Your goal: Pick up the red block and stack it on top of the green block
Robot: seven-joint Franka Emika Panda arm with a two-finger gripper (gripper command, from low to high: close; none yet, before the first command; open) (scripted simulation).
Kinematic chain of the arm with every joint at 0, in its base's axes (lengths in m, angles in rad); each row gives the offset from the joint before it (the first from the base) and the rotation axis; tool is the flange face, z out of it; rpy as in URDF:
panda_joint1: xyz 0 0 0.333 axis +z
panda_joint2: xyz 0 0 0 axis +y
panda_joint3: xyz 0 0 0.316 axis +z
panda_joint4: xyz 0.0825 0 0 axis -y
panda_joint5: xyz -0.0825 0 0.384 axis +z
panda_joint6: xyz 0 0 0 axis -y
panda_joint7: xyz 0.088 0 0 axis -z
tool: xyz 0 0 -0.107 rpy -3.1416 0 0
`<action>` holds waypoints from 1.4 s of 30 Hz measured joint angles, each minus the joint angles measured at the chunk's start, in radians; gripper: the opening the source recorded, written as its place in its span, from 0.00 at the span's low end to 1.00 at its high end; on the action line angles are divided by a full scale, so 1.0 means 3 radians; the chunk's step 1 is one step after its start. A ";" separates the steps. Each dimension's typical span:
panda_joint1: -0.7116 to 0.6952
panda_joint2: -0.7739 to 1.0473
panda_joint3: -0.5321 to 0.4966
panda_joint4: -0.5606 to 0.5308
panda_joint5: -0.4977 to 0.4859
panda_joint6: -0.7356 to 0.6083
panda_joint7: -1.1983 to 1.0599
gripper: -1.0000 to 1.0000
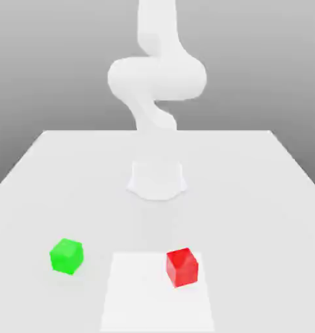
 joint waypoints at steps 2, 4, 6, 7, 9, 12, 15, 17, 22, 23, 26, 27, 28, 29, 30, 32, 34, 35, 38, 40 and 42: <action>0.0008 0.0256 0.0043 -0.0162 -0.0055 0.0158 -0.0032 0.50; 0.0018 0.0506 0.0076 -0.0319 -0.0103 0.0310 -0.0067 0.50; 0.0034 0.0753 0.0095 -0.0473 -0.0149 0.0459 -0.0103 0.50; 0.0041 0.0876 0.0103 -0.0550 -0.0165 0.0535 -0.0125 0.50; 0.0059 0.1123 0.0114 -0.0705 -0.0191 0.0687 -0.0176 0.50; 0.0098 0.1507 0.0118 -0.0944 -0.0203 0.0924 -0.0276 0.50; 0.0152 0.1889 0.0118 -0.1186 -0.0155 0.1166 -0.0419 0.50; 0.0190 0.2128 0.0131 -0.1342 -0.0071 0.1320 -0.0550 0.50; 0.0232 0.2712 0.0140 -0.1444 0.0002 0.1775 -0.0665 0.50; 0.0244 0.2832 0.0122 -0.1429 -0.0021 0.1876 -0.0649 0.50; 0.0301 0.3162 0.0048 -0.1388 -0.0091 0.2156 -0.0601 0.00; 0.0301 0.3162 0.0048 -0.1388 -0.0091 0.2156 -0.0601 0.00; 0.0301 0.3162 0.0048 -0.1388 -0.0093 0.2156 -0.0600 0.00; 0.0300 0.3162 0.0048 -0.1388 -0.0095 0.2156 -0.0598 0.00; 0.0299 0.3162 0.0049 -0.1388 -0.0097 0.2155 -0.0596 0.00; 0.0307 0.3207 0.0039 -0.1382 -0.0110 0.2193 -0.0587 0.00; 0.0284 0.3089 0.0069 -0.1397 -0.0080 0.2093 -0.0606 0.00; 0.0272 0.2989 0.0088 -0.1410 -0.0053 0.2008 -0.0625 0.00; 0.0256 0.2649 0.0122 -0.1460 0.0021 0.1718 -0.0680 0.00; 0.0238 0.2445 0.0120 -0.1490 0.0047 0.1540 -0.0661 0.00; 0.0261 0.2354 -0.0009 -0.1497 0.0031 0.1454 -0.0436 0.00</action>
